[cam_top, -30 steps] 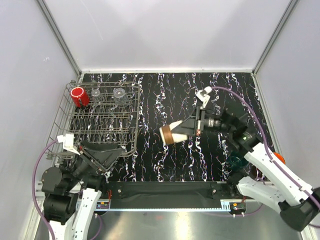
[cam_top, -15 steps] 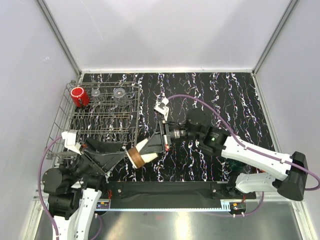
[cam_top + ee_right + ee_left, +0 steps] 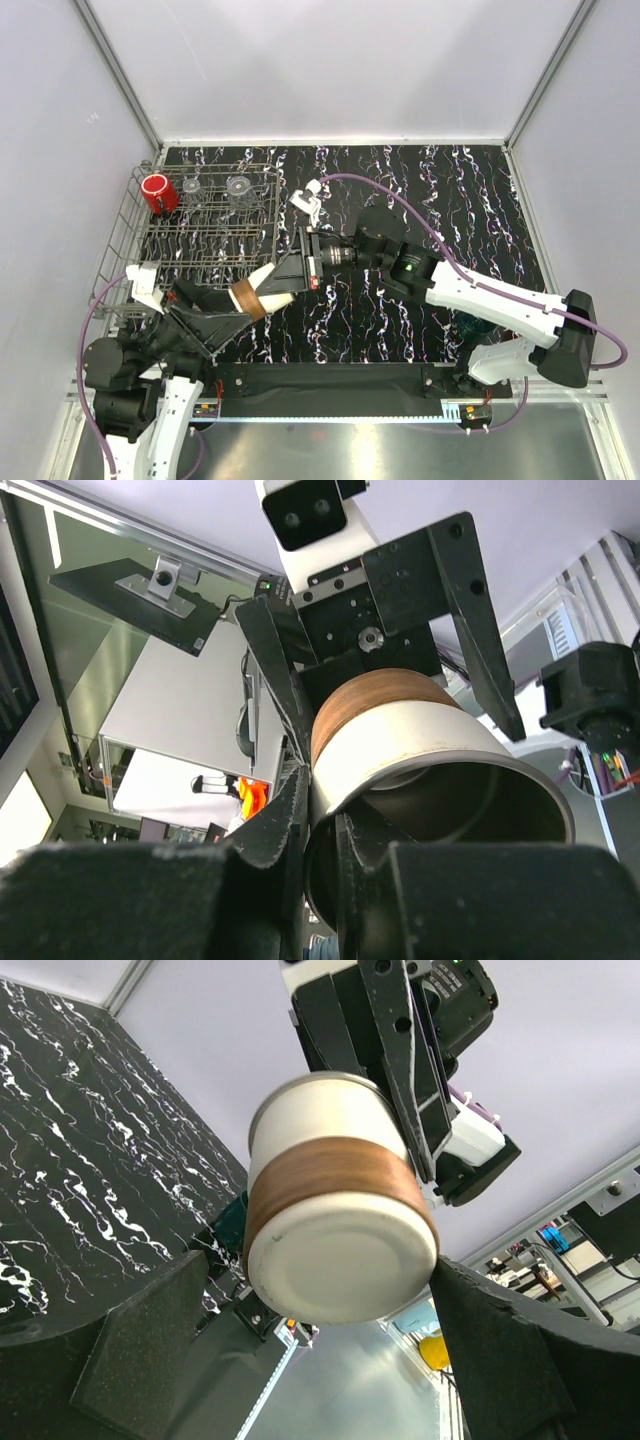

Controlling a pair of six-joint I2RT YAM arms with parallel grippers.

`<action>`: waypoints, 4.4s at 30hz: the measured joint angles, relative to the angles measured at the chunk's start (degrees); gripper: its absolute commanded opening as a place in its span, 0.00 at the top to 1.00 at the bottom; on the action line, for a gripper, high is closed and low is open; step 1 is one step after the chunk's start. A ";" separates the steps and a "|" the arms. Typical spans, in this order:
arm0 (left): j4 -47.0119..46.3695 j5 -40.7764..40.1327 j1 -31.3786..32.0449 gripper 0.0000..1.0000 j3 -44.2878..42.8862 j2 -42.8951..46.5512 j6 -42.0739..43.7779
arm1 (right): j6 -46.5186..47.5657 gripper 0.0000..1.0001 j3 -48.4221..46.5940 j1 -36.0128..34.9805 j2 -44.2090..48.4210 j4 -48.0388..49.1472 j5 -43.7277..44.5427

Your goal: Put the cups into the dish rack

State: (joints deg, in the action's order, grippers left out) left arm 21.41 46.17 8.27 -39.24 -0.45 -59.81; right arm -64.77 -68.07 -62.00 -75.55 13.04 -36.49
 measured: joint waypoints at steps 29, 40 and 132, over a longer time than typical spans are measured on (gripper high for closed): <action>23.43 -8.11 -0.04 1.00 -17.20 -17.31 15.82 | 13.33 0.00 -10.43 -0.57 1.73 -29.29 18.88; 40.81 -33.05 -0.09 1.00 -31.47 -46.03 30.10 | 18.95 0.00 -14.08 10.78 12.50 -70.20 57.37; 41.97 -25.59 -2.89 0.01 -15.34 -25.59 27.76 | 12.09 0.09 -1.92 53.79 3.67 -72.72 64.37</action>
State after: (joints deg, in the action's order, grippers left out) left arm 63.37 20.58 5.39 -54.59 -26.04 -32.05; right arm -52.69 -70.00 -8.21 -71.88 -59.68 27.88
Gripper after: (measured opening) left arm 0.987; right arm 0.909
